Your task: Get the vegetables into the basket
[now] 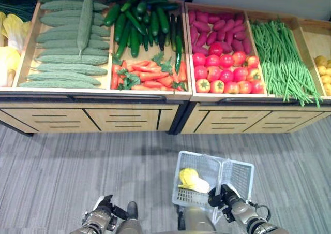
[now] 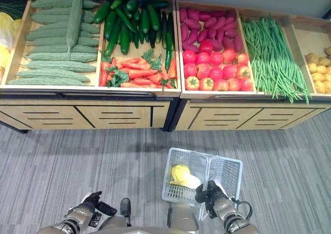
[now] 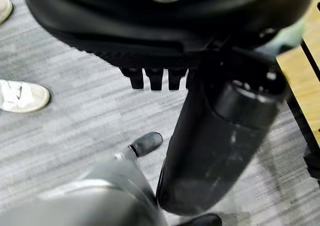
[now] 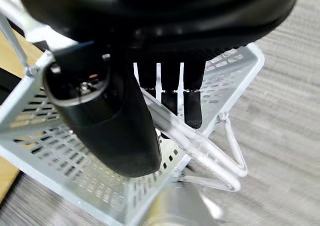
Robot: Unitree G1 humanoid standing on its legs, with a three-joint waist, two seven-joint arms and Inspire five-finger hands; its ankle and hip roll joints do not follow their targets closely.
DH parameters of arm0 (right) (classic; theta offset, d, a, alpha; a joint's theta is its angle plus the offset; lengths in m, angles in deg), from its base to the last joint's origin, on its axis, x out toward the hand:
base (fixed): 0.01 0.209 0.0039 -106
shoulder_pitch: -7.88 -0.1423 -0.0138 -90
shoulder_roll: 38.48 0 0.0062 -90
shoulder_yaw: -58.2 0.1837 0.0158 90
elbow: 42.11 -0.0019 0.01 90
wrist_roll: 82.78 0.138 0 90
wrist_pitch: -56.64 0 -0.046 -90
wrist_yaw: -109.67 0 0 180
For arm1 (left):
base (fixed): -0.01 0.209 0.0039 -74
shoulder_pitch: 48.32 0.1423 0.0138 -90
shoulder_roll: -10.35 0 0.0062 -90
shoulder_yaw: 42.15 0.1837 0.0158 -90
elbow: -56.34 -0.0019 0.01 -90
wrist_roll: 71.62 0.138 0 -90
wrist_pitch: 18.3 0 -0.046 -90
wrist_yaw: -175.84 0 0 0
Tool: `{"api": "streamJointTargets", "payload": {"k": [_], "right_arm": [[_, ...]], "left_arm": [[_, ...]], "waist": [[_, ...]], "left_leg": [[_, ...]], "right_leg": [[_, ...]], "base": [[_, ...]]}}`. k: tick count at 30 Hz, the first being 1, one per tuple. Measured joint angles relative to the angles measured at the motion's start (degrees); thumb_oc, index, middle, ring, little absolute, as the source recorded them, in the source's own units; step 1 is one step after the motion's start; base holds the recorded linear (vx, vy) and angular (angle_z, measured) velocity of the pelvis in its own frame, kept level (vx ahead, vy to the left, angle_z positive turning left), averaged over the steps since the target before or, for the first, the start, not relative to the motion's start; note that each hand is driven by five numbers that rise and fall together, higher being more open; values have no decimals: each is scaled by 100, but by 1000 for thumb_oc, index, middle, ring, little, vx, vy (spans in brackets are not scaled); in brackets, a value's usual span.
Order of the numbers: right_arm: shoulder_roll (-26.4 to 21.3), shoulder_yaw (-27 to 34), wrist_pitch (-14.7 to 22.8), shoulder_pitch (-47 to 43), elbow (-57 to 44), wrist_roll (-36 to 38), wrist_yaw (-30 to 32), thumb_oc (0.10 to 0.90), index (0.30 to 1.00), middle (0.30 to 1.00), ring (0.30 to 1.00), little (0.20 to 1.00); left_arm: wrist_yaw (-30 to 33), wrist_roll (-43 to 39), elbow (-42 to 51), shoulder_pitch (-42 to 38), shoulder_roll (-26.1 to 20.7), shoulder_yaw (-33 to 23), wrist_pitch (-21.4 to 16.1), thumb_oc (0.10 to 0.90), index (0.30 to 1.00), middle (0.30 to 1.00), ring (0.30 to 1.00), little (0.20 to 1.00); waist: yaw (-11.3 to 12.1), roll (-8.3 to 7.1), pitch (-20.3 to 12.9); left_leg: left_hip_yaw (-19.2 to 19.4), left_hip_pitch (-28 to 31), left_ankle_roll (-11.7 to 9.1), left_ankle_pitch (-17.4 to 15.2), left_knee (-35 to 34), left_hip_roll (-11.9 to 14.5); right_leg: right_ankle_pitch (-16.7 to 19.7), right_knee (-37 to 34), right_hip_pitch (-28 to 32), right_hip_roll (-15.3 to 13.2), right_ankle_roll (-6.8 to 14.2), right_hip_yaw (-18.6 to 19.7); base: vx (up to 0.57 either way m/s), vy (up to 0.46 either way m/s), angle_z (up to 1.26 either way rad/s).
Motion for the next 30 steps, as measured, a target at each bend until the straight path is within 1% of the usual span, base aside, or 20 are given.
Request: {"api": "streamJointTargets", "payload": {"k": [2,3,4,8,9,10,11,12,13,14,15,16,18,20,21,22,24,26,29,30], "right_arm": [[-12,86,6,-17,12,-7,-16,400,300,300,300,300],[-24,89,6,-46,11,-46,-3,400,300,300,300,300],[-55,137,-34,-72,23,-55,-9,400,300,300,300,300],[-203,182,-90,-43,24,-55,-34,400,300,300,300,300],[-235,186,-90,-46,25,-55,-44,400,300,300,300,300],[-254,185,-102,-52,61,-55,-48,400,300,300,300,300],[-269,187,-109,-49,118,-55,-49,400,300,300,300,300],[-277,175,-110,-41,157,-59,-71,400,300,300,300,300],[-323,-6,-102,-32,150,-109,-68,400,300,300,300,300],[-344,-70,-101,0,164,-108,-59,400,300,300,300,300],[-362,-48,-99,27,176,-98,-50,400,300,300,300,300],[-378,-29,-101,72,201,-90,-52,400,300,300,300,300],[-345,94,-94,157,188,-85,-68,400,300,300,300,300],[-344,83,-87,183,149,-92,-65,400,300,300,300,300],[-335,65,-83,176,144,-102,-64,400,300,300,300,300],[-344,69,-80,179,139,-105,-53,400,300,300,300,300],[-397,135,-83,217,154,-102,-52,400,300,300,300,300],[-342,228,-83,266,155,-95,-33,400,300,300,300,300],[-332,240,-84,265,153,-96,-2,400,300,300,300,300],[-326,240,-84,266,154,-98,2,400,300,300,300,300]], "left_arm": [[-10,-7,28,-39,109,2,2,900,1000,1000,1000,1000],[-9,-7,24,-21,134,-5,-2,900,1000,1000,1000,1000],[-6,-5,-7,-35,222,-76,-2,900,1000,1000,1000,1000],[-7,-9,-13,-19,300,-97,1,900,1000,1000,1000,1000],[-7,-9,-7,-42,300,-99,-3,900,1000,1000,1000,1000],[-5,-23,-1,-87,300,-102,-22,900,1000,1000,1000,1000],[-6,-66,-6,-112,299,-103,-22,900,1000,1000,1000,1000],[-8,-109,-3,-133,302,-91,-19,900,1000,1000,1000,1000],[-26,-113,13,-142,313,-93,-9,900,1000,1000,1000,1000],[-27,-111,-51,-126,349,-73,11,900,1000,1000,1000,1000],[-19,-110,-131,-166,415,-70,26,900,1000,1000,1000,1000],[-12,-110,-160,-162,481,-68,37,900,1000,1000,1000,1000],[-33,-106,-97,-55,504,23,40,900,1000,1000,1000,1000],[-53,-111,-69,-48,484,13,2,900,1000,1000,1000,1000],[-57,-101,-83,-29,467,16,-3,900,1000,1000,1000,1000],[-91,-75,-129,-22,489,19,7,900,1000,1000,1000,1000],[-120,-51,-147,27,532,21,21,900,1000,1000,1000,1000],[-117,-49,-122,89,470,27,13,900,1000,1000,1000,1000],[-112,-49,-106,140,398,21,10,900,1000,1000,1000,1000],[-113,-47,-106,154,346,21,10,900,1000,1000,1000,1000]], "waist": [[-5,106,47],[4,153,59],[-33,260,101],[-6,571,118],[-13,600,136],[17,606,138],[33,607,138],[40,578,137],[13,519,119],[-85,531,11],[-93,551,-5],[-89,615,-41],[-83,675,-93],[-22,637,-120],[-9,559,-160],[-55,556,-198],[-91,678,-267],[-64,548,-323],[-36,555,-334],[-40,460,-390]], "left_leg": [[-72,14,-56,-23,28,81],[-81,16,-79,-18,40,142],[-147,-9,-143,1,154,191],[-325,-179,-181,26,701,316],[-385,-297,-251,71,901,317],[-458,-485,-447,237,1261,272],[-542,-548,-537,382,1407,255],[-743,-641,-762,673,1564,224],[-681,-628,-696,614,1409,223],[-436,-570,-608,611,709,218],[-336,-549,-566,648,375,219],[-352,-564,-537,658,219,271],[-311,-472,-548,651,-48,479],[-300,-477,-520,598,146,458],[-302,-450,-421,471,254,383],[-296,-269,-322,293,245,275],[-189,-83,-136,144,167,302],[-1,-36,48,152,-15,68],[164,45,233,168,-171,-92],[174,72,267,175,-212,-179]], "right_leg": [[-40,-4,75,106,-129,-78],[-52,-6,86,141,-132,-85],[-96,-9,174,179,-177,-172],[-311,163,328,336,-376,-309],[-344,194,337,336,-405,-315],[-388,195,381,274,-470,-341],[-401,191,429,270,-489,-356],[-458,192,471,250,-563,-363],[-478,111,465,246,-593,-366],[-520,-109,454,291,-574,-365],[-688,-106,400,320,-478,-364],[-805,-33,353,427,-487,-351],[-748,9,354,620,-516,-442],[-750,73,311,621,-517,-453],[-750,130,228,591,-517,-354],[-748,155,180,543,-518,-271],[-703,184,101,569,-516,-248],[-597,240,-64,361,-436,-49],[-540,307,-106,172,-368,-4],[-421,339,-134,96,-303,13]], "base": [[98,-178,16],[151,-306,18],[145,-309,22],[63,-208,27],[38,-169,33],[36,-179,32],[48,-144,31],[86,-55,13],[103,13,10],[142,76,4],[103,82,12],[69,67,11],[28,50,2],[37,105,-19],[54,181,-39],[47,133,-41],[22,146,-29],[7,119,-25],[12,129,-19],[16,114,0]]}}
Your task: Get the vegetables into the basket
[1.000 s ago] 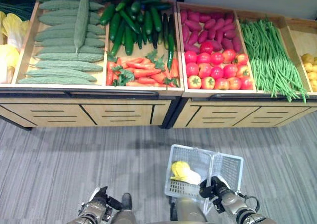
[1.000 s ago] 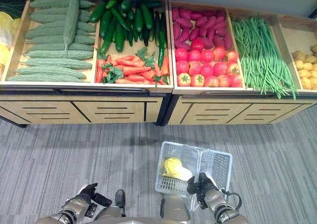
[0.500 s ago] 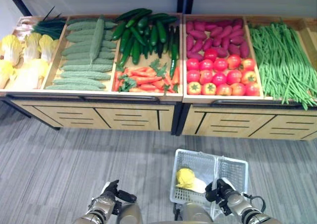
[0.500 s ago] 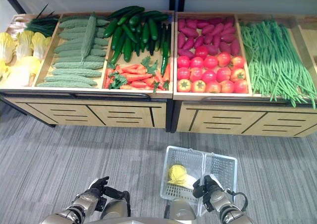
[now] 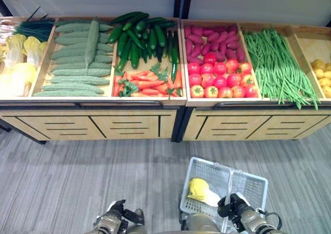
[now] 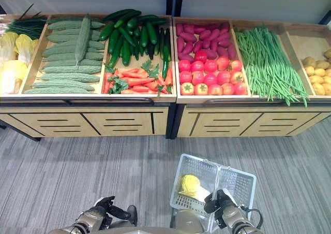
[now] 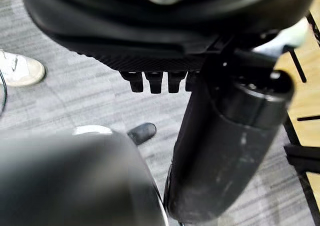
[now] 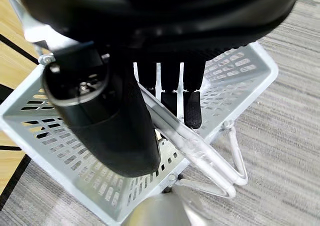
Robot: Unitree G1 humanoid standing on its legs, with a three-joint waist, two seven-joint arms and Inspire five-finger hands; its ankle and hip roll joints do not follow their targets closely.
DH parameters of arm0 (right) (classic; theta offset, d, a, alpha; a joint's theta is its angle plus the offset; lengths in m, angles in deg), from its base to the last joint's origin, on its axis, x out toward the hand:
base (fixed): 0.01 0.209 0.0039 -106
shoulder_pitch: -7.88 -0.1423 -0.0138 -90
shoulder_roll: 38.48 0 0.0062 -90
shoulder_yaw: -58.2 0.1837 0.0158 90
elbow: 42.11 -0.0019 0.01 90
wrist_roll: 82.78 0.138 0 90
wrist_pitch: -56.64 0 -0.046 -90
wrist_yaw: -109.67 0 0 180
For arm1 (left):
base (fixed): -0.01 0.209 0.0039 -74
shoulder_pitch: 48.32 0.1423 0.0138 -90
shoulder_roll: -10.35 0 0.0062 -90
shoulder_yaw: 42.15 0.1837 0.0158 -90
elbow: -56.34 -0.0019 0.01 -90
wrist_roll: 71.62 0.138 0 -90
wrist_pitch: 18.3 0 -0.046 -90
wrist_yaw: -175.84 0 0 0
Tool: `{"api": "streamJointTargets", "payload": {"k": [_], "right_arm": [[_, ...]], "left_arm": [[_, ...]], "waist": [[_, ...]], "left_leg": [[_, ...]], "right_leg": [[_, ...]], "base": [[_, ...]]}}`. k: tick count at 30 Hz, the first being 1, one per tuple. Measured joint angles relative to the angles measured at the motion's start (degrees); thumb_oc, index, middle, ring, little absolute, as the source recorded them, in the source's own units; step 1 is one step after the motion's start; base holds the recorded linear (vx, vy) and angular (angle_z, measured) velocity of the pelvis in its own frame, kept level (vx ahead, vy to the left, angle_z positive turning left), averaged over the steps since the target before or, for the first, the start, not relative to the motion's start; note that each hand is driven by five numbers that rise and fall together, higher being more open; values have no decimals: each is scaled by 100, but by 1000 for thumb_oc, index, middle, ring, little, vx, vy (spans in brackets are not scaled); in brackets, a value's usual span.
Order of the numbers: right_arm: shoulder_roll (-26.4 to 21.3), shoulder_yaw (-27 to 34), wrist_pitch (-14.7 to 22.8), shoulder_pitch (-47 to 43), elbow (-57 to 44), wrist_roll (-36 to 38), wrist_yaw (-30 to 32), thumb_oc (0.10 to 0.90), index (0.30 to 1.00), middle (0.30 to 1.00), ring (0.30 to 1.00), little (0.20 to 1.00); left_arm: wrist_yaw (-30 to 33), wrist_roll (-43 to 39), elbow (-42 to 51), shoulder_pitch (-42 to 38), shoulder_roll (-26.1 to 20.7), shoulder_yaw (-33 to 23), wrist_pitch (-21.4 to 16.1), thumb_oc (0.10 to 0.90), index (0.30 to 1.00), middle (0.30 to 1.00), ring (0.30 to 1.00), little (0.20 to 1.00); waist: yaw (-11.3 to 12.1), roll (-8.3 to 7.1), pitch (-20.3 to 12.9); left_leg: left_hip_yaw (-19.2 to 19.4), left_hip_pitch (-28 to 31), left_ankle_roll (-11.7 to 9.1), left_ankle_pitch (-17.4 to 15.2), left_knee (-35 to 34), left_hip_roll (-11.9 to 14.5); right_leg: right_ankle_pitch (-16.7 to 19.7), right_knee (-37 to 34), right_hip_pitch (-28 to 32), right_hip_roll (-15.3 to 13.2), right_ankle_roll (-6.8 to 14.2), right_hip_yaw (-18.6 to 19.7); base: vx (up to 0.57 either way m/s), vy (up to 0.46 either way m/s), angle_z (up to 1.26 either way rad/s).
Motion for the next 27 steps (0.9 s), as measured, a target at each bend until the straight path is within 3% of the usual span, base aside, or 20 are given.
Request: {"api": "streamJointTargets", "payload": {"k": [4,10,17,20,21,26,27], "right_arm": [[-29,0,-4,-41,0,-9,42,400,300,300,300,300],[6,-16,-21,-37,13,-53,-12,400,300,300,300,300],[22,-14,-27,-4,7,-55,-49,400,300,300,300,300],[-10,32,-30,9,-170,-59,-65,400,300,300,300,300],[-57,135,-18,146,-285,-78,-74,400,300,300,300,300],[-155,349,-7,328,-525,-135,-103,400,300,300,300,300],[-208,409,-2,376,-592,-137,-156,400,300,300,300,300]], "left_arm": [[9,56,14,24,-76,1,-1,900,1000,1000,1000,1000],[13,55,101,25,-82,-3,1,900,1000,1000,1000,1000],[52,31,831,165,-98,6,3,900,1000,1000,1000,1000],[75,-190,2225,573,-284,9,75,900,1000,1000,1000,1000],[62,-305,3196,834,-454,10,-119,900,1000,1000,1000,1000],[-34,-537,4676,1017,-850,-170,-337,900,1000,1000,1000,1000],[-66,-653,5418,1273,-1042,-362,-330,900,1000,1000,1000,1000]], "waist": [[21,8,-1],[25,4,1],[38,1,4],[54,16,36],[85,50,77],[138,174,159],[106,196,173]], "left_leg": [[36,52,12,6,-76,-121],[67,177,11,-62,-73,-120],[64,266,8,-94,-72,-108],[53,267,7,-91,-61,-108],[14,278,1,-82,-60,-107],[9,341,-3,-82,-63,-99],[10,342,-4,-82,-67,-88]], "right_leg": [[389,-85,10,-85,33,60],[445,-344,260,-64,48,62],[437,-402,384,-55,74,56],[427,-404,394,-59,87,43],[436,-404,430,-62,77,7],[400,-410,486,-63,127,2],[399,-413,487,-55,127,-1]], "base": [[22,97,-2],[23,27,-2],[0,0,0],[-1,1,3],[0,3,8],[1,1,1],[33,-13,-2]]}}
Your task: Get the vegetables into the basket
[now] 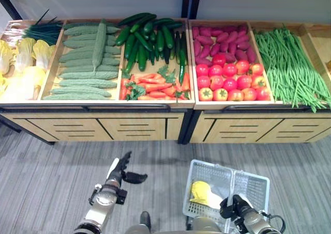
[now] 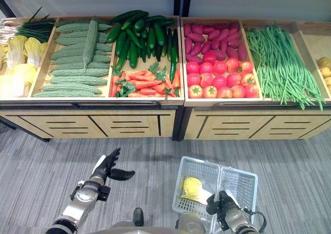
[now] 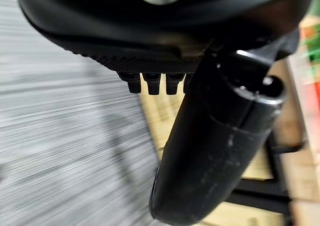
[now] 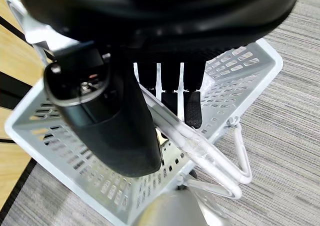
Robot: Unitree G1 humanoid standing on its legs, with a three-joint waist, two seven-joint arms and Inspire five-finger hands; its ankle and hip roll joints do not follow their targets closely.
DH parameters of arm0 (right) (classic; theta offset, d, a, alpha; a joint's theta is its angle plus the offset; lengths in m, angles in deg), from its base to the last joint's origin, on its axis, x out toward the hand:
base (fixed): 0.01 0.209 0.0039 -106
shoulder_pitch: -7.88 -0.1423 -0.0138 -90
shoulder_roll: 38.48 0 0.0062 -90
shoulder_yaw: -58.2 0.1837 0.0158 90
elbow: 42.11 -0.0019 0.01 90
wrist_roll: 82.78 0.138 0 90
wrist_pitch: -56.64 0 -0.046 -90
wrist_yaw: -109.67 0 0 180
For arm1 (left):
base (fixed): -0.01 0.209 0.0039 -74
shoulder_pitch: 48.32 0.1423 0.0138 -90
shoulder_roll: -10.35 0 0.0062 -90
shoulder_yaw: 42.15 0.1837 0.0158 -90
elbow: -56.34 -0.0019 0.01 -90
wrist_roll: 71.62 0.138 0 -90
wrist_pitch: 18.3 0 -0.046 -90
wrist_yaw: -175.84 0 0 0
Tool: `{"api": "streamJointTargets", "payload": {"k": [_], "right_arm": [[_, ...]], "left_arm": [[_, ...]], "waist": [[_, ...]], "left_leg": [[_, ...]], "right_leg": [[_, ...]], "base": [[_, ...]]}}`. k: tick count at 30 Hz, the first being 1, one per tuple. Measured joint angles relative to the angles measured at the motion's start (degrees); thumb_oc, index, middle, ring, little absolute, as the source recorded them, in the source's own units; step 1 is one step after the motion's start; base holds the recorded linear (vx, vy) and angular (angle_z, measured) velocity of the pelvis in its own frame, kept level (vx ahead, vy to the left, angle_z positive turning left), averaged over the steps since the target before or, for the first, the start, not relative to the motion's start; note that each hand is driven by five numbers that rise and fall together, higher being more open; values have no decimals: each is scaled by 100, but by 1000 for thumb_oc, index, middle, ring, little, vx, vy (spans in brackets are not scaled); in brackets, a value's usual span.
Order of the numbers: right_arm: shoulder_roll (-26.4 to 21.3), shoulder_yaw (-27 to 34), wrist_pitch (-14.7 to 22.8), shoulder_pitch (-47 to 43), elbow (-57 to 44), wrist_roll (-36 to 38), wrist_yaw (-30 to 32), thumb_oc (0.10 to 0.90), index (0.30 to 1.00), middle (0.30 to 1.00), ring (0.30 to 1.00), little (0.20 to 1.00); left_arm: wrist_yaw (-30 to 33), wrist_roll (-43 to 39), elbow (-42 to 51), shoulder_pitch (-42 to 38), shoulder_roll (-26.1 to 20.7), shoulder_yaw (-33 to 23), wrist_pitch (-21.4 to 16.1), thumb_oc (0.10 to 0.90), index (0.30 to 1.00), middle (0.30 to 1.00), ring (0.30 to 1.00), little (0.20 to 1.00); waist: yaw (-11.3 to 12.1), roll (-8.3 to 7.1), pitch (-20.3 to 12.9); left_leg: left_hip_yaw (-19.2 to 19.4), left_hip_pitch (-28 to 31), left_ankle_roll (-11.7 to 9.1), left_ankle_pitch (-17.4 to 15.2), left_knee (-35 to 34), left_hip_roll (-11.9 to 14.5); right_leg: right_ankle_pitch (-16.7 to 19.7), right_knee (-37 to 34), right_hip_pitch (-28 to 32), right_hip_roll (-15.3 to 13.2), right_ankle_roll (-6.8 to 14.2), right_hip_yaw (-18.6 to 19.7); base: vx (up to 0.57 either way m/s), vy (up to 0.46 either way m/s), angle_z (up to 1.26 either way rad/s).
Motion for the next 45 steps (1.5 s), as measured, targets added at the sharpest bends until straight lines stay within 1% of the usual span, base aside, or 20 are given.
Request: {"api": "streamJointTargets", "payload": {"k": [2,3,7,10,12,14,16,19,22,25,26,27,28,30,33,35,37,39,41,45], "right_arm": [[-32,132,-6,59,32,1,-20,400,300,300,300,300],[-36,217,-2,73,22,2,-59,400,300,300,300,300],[-38,207,-2,139,41,-4,-89,400,300,300,300,300],[-35,191,1,108,90,-58,-96,400,300,300,300,300],[-35,180,2,36,176,-98,-95,400,300,300,300,300],[-35,165,0,-50,215,-107,-93,400,300,300,300,300],[-39,90,0,-48,223,-105,-92,400,300,300,300,300],[-49,-83,13,-74,205,-109,-54,400,300,300,300,300],[-53,-101,49,-74,216,-112,16,400,300,300,300,300],[-90,-144,94,-108,211,-108,60,400,300,300,300,300],[-107,-156,122,-106,226,-105,89,400,300,300,300,300],[-119,-157,121,-235,241,-101,114,400,300,300,300,300],[-128,-161,128,-276,246,-100,125,400,300,300,300,300],[-148,-197,141,-350,245,-97,165,400,300,300,300,300],[-160,-261,204,-476,221,-85,228,400,300,300,300,300],[-162,-264,237,-604,184,-84,261,400,300,300,300,300],[-191,-273,250,-763,141,-27,304,400,300,300,300,300],[-173,-284,318,-770,55,20,361,400,300,300,300,300],[-169,-290,384,-871,42,108,375,400,300,300,300,300],[-146,-401,384,-891,39,198,375,400,300,300,300,300]], "left_arm": [[-43,-104,395,41,-84,-242,-60,900,1000,1000,1000,1000],[-79,-156,859,206,-214,-432,-10,900,1000,1000,1000,1000],[-49,-226,1506,166,-243,-768,-52,900,1000,1000,1000,1000],[-39,-43,1342,-207,-348,-734,-47,900,1000,1000,1000,1000],[55,309,1016,-740,-696,-507,-4,900,1000,1000,1000,1000],[208,520,959,-1034,-845,-504,-3,900,1000,1000,1000,1000],[249,809,739,-1463,-1147,-325,6,900,1000,1000,1000,1000],[524,1396,-41,-2491,-1759,269,66,900,1000,1000,1000,1000],[642,1629,-600,-3100,-2000,676,74,900,1000,1000,1000,1000],[710,1775,-931,-3357,-2143,942,79,900,1000,1000,1000,1000],[762,1839,-1102,-3475,-2173,1122,64,900,1000,1000,1000,1000],[773,1938,-1515,-3820,-2366,1641,118,900,1000,1000,1000,1000],[803,1985,-1586,-3866,-2368,1671,136,900,1000,1000,1000,1000],[805,2048,-1969,-4183,-2371,1978,136,900,1000,1000,1000,1000],[827,2191,-2576,-4545,-2364,2408,161,900,1000,1000,1000,1000],[825,2274,-2967,-4788,-2335,2506,204,900,1000,1000,1000,1000],[829,2276,-3353,-5018,-2315,2516,286,900,1000,1000,1000,1000],[835,2280,-3735,-5369,-2317,2614,281,900,1000,1000,1000,1000],[863,2277,-4085,-5694,-2330,2605,430,900,1000,1000,1000,1000],[927,2274,-4094,-5695,-2346,2598,453,900,1000,1000,1000,1000]], "waist": [[40,69,-1],[34,76,6],[66,96,-6],[60,100,-12],[35,102,-20],[-101,122,-37],[-161,144,-99],[-342,206,-237],[-487,261,-276],[-585,344,-327],[-646,359,-346],[-681,386,-351],[-742,389,-350],[-777,394,-345],[-967,414,-310],[-1008,405,-248],[-1056,392,5],[-1019,313,130],[-1033,239,312],[-987,235,319]], "left_leg": [[2,33,-2,2,-5,9],[11,44,-2,1,-7,20],[4,135,-3,-3,-8,29],[8,137,-14,3,-8,28],[13,129,-25,10,-8,31],[56,133,-26,12,-8,31],[109,137,-26,11,-9,33],[316,128,-19,2,-11,42],[445,104,-33,-12,-15,39],[618,21,-38,-24,-16,28],[692,-15,-47,-30,-17,16],[792,-132,-47,-30,-17,1],[872,-187,-47,-28,-17,-19],[984,-330,-44,-21,-16,-47],[1075,-548,-42,-11,-15,-69],[1189,-717,-43,-2,-15,-90],[1288,-750,-45,-2,-16,-74],[1352,-841,-81,-1,-16,-44],[1356,-918,-117,22,-16,1],[1382,-917,-155,-4,-15,126]], "right_leg": [[-1,-5,22,6,1,-1],[-4,-22,31,17,5,3],[-21,-25,126,24,10,1],[-21,-26,124,24,10,10],[-14,-24,115,30,11,20],[-2,-26,99,32,11,54],[17,-26,62,56,-11,126],[50,-26,-48,98,-18,319],[72,-26,-143,122,-20,456],[107,-27,-310,133,-15,580],[122,-26,-385,137,-16,645],[130,-26,-556,137,-23,747],[162,-26,-651,134,-31,804],[236,-25,-856,137,-41,921],[344,-10,-1121,146,-11,1016],[408,0,-1347,153,-26,1106],[488,6,-1433,209,-83,1205],[455,3,-1553,250,-47,1253],[471,7,-1636,308,-65,1256],[509,7,-1647,441,-119,1250]], "base": [[31,-18,-1],[32,-30,-1],[17,-14,0],[0,0,0],[4,-5,-3],[21,-12,-9],[36,-12,-17],[25,-1,-31],[11,16,-26],[-9,20,-29],[-15,8,-41],[-29,15,-43],[-39,19,-48],[-30,11,-32],[-43,2,-17],[-18,-6,-24],[11,-28,-30],[34,-26,-17],[44,-22,-9],[49,-28,-7]]}}
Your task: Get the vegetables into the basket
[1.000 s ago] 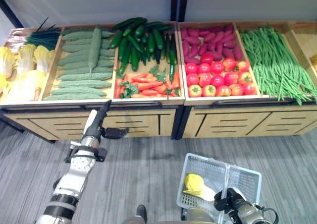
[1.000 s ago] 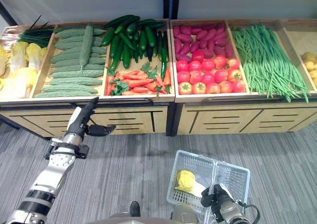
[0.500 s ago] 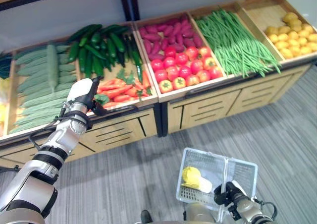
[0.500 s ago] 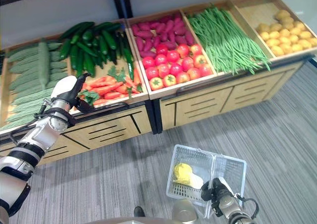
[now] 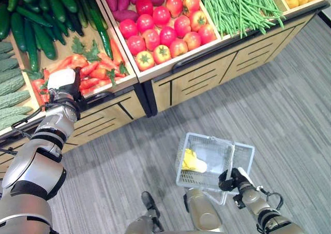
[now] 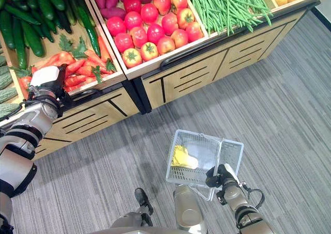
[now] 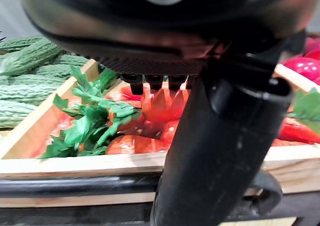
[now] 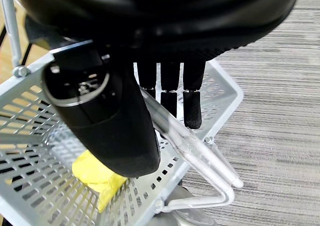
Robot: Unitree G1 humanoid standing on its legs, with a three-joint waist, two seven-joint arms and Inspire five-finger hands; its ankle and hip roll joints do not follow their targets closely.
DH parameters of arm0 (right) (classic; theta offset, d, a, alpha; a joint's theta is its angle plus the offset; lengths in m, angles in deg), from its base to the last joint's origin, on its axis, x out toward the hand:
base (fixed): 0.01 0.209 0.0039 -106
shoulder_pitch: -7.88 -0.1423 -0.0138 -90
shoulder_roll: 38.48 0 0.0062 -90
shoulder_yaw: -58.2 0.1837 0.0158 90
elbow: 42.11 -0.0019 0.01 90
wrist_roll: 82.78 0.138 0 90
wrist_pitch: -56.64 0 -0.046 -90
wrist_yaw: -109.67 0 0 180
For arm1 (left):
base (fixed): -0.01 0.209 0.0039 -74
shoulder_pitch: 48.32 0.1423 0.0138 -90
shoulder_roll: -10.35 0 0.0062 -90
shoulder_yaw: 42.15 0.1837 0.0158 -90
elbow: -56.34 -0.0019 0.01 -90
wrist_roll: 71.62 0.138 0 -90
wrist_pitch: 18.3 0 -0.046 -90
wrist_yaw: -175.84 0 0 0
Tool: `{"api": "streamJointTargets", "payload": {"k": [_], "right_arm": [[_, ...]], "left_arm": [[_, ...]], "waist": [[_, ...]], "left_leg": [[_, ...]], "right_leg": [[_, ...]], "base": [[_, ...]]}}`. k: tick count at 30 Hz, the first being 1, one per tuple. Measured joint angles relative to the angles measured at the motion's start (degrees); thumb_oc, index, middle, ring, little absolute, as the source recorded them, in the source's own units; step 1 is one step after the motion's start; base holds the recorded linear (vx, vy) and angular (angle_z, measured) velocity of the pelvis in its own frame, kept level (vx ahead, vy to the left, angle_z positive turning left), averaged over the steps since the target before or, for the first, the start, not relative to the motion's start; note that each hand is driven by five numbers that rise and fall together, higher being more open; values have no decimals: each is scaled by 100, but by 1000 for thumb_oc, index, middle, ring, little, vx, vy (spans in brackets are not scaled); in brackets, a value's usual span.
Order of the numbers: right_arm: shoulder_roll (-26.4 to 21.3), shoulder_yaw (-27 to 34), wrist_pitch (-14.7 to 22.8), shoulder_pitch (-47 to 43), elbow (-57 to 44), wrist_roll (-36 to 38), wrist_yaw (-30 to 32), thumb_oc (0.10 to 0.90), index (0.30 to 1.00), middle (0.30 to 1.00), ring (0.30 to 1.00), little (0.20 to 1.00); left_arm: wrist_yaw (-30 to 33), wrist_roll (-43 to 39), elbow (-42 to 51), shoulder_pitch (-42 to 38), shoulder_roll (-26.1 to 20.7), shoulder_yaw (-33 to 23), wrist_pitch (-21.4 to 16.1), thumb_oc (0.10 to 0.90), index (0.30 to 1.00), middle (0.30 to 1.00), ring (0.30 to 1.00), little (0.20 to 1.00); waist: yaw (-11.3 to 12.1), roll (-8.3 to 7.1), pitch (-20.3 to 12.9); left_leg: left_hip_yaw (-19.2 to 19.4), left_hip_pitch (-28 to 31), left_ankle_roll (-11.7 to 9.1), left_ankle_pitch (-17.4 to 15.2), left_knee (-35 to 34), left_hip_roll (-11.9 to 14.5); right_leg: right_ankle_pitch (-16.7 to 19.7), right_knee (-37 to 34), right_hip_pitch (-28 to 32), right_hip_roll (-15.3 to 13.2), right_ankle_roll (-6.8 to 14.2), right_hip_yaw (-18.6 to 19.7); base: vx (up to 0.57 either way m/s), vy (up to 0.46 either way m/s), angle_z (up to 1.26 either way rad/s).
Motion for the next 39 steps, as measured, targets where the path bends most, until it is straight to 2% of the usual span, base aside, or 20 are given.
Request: {"api": "streamJointTargets", "payload": {"k": [3,8,13,16,18,19,23,28,30,34,37,39], "right_arm": [[-2,-71,-8,-56,12,19,-6,400,300,300,300,300],[60,-131,-5,-127,3,19,-20,400,300,300,300,300],[61,-130,-32,-114,12,21,-41,400,300,300,300,300],[63,-130,-53,-123,21,-20,-49,400,300,300,300,300],[62,-127,-87,-87,33,-60,-68,400,300,300,300,300],[75,-126,-136,-51,57,-60,-84,400,300,300,300,300],[62,-38,-159,-32,196,-61,-126,400,300,300,300,300],[65,-18,-160,-46,222,-64,-125,400,300,300,300,300],[59,-22,-159,-58,214,-64,-121,400,300,300,300,300],[30,-56,-150,-79,106,-61,-69,400,300,300,300,300],[40,-73,-122,-78,4,-51,-47,400,300,300,300,300],[40,-76,-95,-91,-36,-47,-39,400,300,300,300,300]], "left_arm": [[13,-2,28,-11,-13,0,-6,900,1000,1000,1000,1000],[20,-10,724,51,-275,-41,34,900,1000,1000,1000,1000],[21,-9,1533,312,-383,-116,12,900,1000,1000,1000,1000],[95,-37,2230,485,-457,-411,4,900,1000,1000,1000,1000],[144,-50,3129,931,-586,-974,-24,900,1000,1000,1000,1000],[200,-47,3384,940,-669,-1008,-120,900,1000,1000,1000,1000],[276,3,3986,1173,-760,-1369,-83,900,1000,1000,1000,1000],[277,7,3694,1110,-795,-1326,-45,900,1000,1000,1000,1000],[274,7,3100,762,-795,-1028,41,900,1000,1000,1000,1000],[266,2,1559,-340,-776,-22,117,900,1000,1000,1000,1000],[264,2,842,-878,-746,367,171,900,1000,1000,1000,1000],[264,0,687,-1052,-697,428,194,900,1000,1000,1000,1000]], "waist": [[97,-28,16],[269,-219,254],[374,-220,254],[478,-220,254],[494,-218,255],[501,-217,255],[572,-214,254],[556,-203,247],[540,-203,237],[431,-213,220],[261,-232,205],[252,-245,197]], "left_leg": [[30,17,-18,-12,0,54],[27,159,-60,4,-1,74],[-67,200,-61,4,0,92],[-125,268,-61,4,-1,90],[-140,356,-76,-7,-2,93],[-199,445,-79,-10,-2,91],[-274,473,-81,-10,-2,41],[-336,463,-77,-9,-1,10],[-348,395,-77,-9,0,2],[-346,177,-72,-4,1,-19],[-301,37,-71,-5,0,-20],[-251,-44,-71,-5,1,-22]], "right_leg": [[0,2,3,60,-1,13],[-80,0,148,69,-28,-7],[-42,1,240,59,-78,-106],[-50,1,340,37,-72,-172],[-65,1,435,32,-81,-190],[-112,-2,557,12,-71,-248],[-198,-4,615,-67,-29,-304],[-162,-4,628,-102,-69,-341],[-148,-3,564,-111,-72,-353],[-101,1,333,-116,-80,-349],[-92,1,170,-102,-79,-298],[-66,2,68,-94,-81,-254]], "base": [[49,-11,-7],[26,-9,2],[3,-8,10],[-2,7,10],[-5,8,11],[-18,12,17],[-24,10,12],[-11,5,5],[0,0,0],[-4,6,-4],[29,7,-8],[7,10,-11]]}}
